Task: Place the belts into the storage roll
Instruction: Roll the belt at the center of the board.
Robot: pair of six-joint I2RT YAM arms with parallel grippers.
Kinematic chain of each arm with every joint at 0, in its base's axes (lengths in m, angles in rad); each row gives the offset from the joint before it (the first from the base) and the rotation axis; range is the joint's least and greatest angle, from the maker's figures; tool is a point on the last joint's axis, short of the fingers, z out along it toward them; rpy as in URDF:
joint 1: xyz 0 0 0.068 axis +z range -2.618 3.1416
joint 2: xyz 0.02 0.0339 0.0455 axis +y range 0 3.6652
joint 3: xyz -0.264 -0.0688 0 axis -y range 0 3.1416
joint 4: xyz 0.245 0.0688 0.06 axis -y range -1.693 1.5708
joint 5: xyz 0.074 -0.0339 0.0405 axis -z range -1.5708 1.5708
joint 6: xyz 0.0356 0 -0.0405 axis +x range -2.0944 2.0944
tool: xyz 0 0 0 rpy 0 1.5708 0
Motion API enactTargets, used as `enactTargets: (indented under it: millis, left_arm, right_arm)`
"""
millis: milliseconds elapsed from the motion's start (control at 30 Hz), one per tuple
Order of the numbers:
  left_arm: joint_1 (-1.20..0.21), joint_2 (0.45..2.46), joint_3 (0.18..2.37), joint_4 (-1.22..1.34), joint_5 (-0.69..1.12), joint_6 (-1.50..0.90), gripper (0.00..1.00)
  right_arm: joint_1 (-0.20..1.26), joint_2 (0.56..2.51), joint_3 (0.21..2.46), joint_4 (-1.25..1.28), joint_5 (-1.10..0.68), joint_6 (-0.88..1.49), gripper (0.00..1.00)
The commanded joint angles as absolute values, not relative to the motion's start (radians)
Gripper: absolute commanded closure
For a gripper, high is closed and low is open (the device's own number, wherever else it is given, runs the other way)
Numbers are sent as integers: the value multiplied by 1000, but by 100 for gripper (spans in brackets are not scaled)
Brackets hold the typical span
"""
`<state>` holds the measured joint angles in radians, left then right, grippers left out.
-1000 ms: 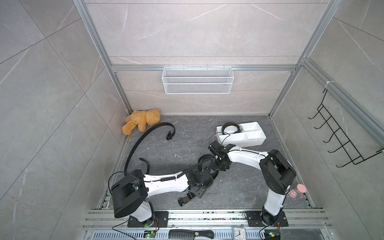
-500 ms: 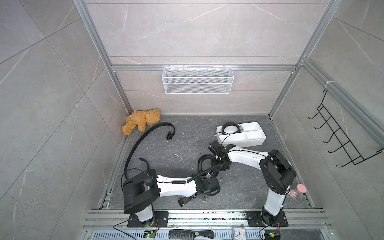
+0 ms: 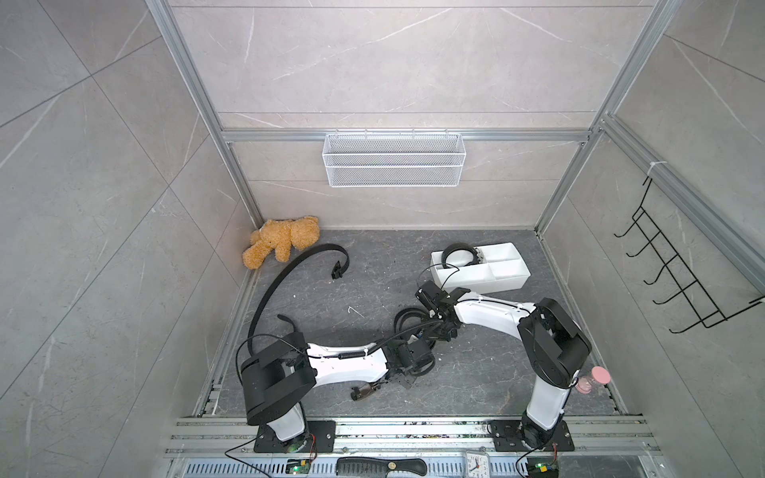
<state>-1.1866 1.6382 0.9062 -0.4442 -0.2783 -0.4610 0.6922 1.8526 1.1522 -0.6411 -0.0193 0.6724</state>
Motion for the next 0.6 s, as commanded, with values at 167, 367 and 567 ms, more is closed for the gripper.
enactTargets:
  millis: [167,367,567]
  left_arm:
    - [-1133,1607,948,-692,-206,-381,100]
    - [-1045,1558,898,-669,-125,-380,100]
    - [-1030,1557,909,-687,-111,-345,100]
  right_arm:
    - [696,1937,1059,-765,-32,643,86]
    - [696,1931,1040,-781,-10,634,67]
    - [696,1925,1031,-808,20,617,59]
